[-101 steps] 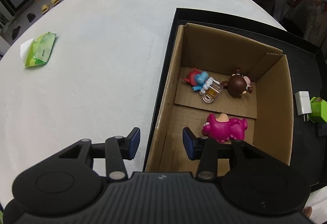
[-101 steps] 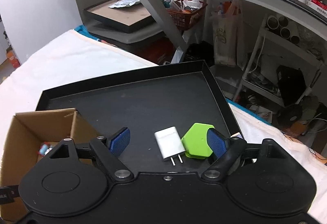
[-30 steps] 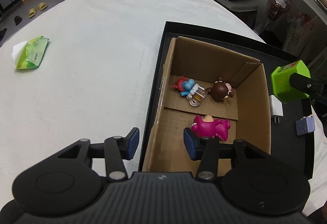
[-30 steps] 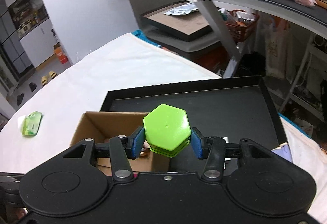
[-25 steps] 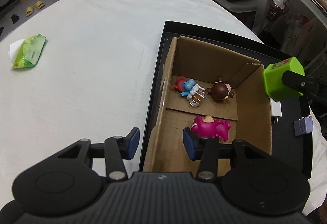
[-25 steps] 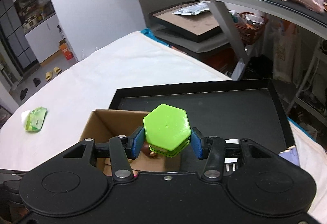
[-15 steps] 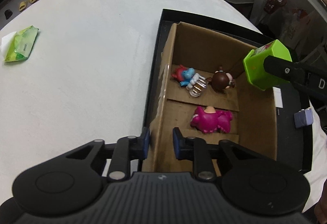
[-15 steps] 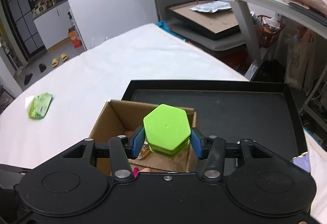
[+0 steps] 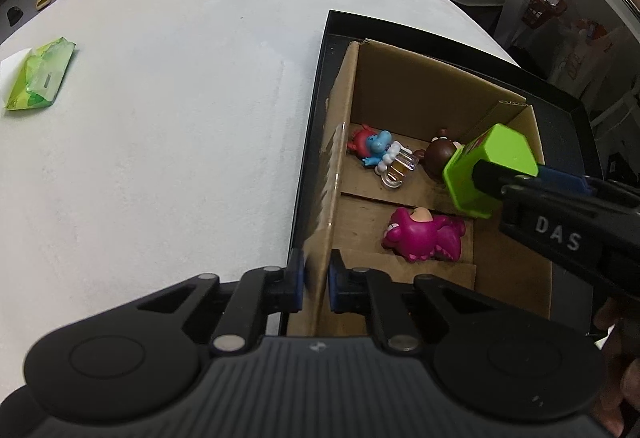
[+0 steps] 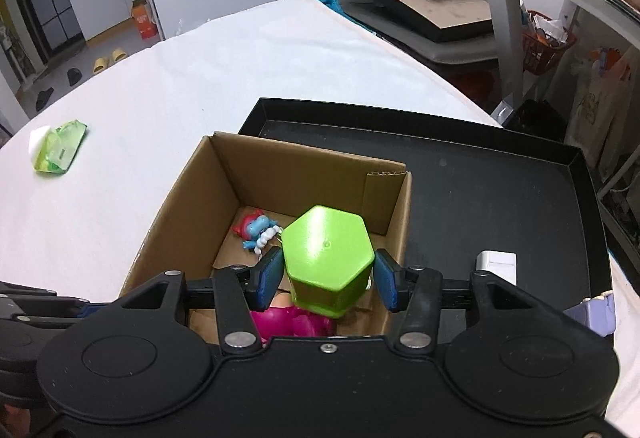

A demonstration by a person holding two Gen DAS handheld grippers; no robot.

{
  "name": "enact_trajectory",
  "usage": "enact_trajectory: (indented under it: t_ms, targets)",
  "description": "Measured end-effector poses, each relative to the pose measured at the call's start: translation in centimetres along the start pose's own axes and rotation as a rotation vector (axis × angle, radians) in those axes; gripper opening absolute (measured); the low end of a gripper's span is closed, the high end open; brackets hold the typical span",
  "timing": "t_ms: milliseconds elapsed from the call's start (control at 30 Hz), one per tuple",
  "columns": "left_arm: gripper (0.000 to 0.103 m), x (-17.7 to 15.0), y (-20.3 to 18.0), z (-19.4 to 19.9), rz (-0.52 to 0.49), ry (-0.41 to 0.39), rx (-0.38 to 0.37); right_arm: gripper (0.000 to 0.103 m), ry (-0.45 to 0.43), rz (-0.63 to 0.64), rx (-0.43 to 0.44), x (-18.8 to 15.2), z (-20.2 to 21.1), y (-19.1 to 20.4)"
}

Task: Organize rigid objects
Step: 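Carry the green hexagon into the box and open the right tool, then reach the right tool to the lavender bunny cube and grasp it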

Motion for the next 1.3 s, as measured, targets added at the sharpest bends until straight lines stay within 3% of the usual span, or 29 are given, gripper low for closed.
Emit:
enact_trajectory:
  t_ms: [433, 700, 900, 1300]
  targets:
    - [0.012, 0.0, -0.2, 1.3, 0.016, -0.028, 0.012, 0.059, -0.061, -0.057, 0.004, 0.7, 1.5, -1.7]
    - [0.014, 0.0, -1.0, 1.6, -0.013, -0.023, 0.043, 0.060, -0.103, -0.103, 0.010, 1.0, 2.8, -3.6]
    - [0.016, 0.4, -1.0, 1.4, 0.009, -0.017, 0.075, 0.070, -0.148, -0.154, -0.005, 1.2, 3.9, -5.6]
    - [0.042, 0.6, -2.0, 1.2, 0.005, -0.017, 0.165, 0.089, -0.160, -0.236, -0.092, 0.5, 4.4, -9.4]
Point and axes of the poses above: each gripper's, at about its wrist camera, not at the fingertips, and z roughly against the way its jaws point, y to its left, x to its top, the point moved 5 cm from there along -z, roughly the way its jaws point, and after that the axes turned 7 degrees about -x, right-handed, at the moved point
